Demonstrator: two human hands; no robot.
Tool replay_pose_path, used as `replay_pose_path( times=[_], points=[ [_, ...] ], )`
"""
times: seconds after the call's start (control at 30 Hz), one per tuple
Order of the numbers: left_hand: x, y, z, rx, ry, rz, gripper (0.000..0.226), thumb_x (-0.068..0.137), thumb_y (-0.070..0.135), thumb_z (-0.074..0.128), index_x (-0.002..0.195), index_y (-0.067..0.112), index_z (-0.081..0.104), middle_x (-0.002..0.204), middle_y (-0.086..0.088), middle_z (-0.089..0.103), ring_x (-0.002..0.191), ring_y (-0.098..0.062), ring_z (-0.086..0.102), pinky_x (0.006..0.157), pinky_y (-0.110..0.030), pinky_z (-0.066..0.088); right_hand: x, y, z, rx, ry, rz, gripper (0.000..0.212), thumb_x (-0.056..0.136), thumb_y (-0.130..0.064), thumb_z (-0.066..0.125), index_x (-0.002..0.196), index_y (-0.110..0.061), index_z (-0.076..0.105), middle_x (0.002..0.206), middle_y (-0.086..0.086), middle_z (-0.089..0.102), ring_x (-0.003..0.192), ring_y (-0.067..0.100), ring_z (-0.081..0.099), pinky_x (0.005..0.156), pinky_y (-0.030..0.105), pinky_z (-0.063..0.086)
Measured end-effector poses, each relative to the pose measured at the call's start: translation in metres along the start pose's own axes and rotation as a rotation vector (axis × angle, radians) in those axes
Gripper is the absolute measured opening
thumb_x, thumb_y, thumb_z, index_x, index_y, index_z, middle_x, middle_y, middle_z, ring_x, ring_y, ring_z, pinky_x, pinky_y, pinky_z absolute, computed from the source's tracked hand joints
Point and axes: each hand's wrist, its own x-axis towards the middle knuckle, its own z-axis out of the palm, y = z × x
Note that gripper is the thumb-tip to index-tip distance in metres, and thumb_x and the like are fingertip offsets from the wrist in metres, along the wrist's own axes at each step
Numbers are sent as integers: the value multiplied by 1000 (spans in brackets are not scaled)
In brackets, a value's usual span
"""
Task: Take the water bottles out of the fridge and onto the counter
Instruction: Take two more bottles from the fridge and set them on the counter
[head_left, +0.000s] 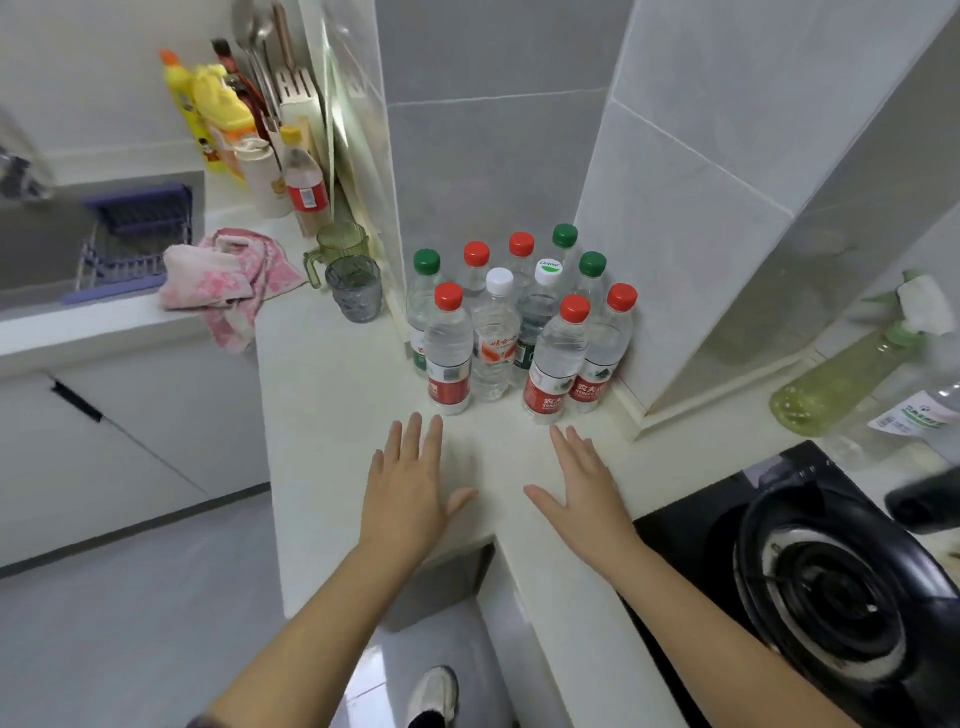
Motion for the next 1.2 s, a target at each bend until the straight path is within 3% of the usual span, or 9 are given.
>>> replay_pose_path(
  times=[0.13, 0.23, 0.33, 0.53, 0.63, 0.8, 0.97, 1.2],
  points=[
    [-59, -21, -20, 84, 83, -117, 97, 87, 74, 38, 157, 22, -4, 164, -10, -6, 150, -35, -8, 120, -53, 10, -21, -27, 14, -240, 14, -210, 82, 96, -60, 43, 156, -36, -8, 166, -4, -13, 151, 20, -17, 121, 48, -5],
    [-102, -33, -38, 85, 186, -214, 95, 84, 73, 40, 157, 19, 11, 164, -13, 7, 150, -38, 3, 116, -58, 15, -31, -55, 27, -354, 20, -366, 82, 95, -65, 35, 154, -38, -15, 164, -4, -19, 150, 22, -23, 119, 52, -12],
    [-144, -47, -50, 48, 233, -337, 92, 84, 74, 29, 156, 20, 15, 163, -12, 12, 150, -37, 5, 116, -59, 16, -43, -88, 42, -413, 13, -499, 82, 95, -67, 31, 150, -41, -23, 163, -4, -22, 149, 23, -25, 118, 53, -13],
    [-223, -78, -61, 37, 246, -566, 93, 82, 80, 10, 155, 24, -1, 164, -9, -4, 150, -31, -12, 119, -55, 5, -70, -158, 76, -453, -75, -723, 81, 96, -67, 28, 147, -41, -29, 157, -6, -34, 147, 23, -30, 116, 51, -17],
    [-264, -97, -67, 31, 280, -668, 93, 82, 81, 12, 154, 26, -9, 164, -6, -11, 149, -28, -19, 120, -55, 4, -93, -194, 97, -442, -121, -837, 83, 95, -68, 29, 139, -44, -37, 161, -4, -28, 147, 22, -30, 117, 50, -17],
    [-343, -123, -78, 37, 344, -792, 90, 82, 78, 10, 152, 26, -8, 164, -6, -7, 150, -27, -14, 120, -55, 6, -148, -243, 138, -416, -166, -1007, 83, 93, -68, 30, 143, -44, -31, 163, -3, -23, 148, 22, -27, 118, 51, -12],
    [-438, -140, -78, 49, 343, -897, 93, 82, 78, 10, 156, 22, 3, 165, -7, -2, 151, -28, -10, 120, -54, 8, -222, -272, 177, -431, -179, -1118, 82, 95, -67, 32, 155, -37, -14, 165, -2, -18, 150, 25, -23, 116, 49, -13],
    [-593, -155, -80, 54, 411, -991, 95, 81, 77, 9, 157, 21, 10, 165, -6, 0, 150, -25, -12, 119, -53, 8, -356, -296, 225, -429, -230, -1211, 79, 97, -64, 32, 154, -37, -16, 165, -2, -19, 150, 24, -23, 120, 52, -10]
  ],
)
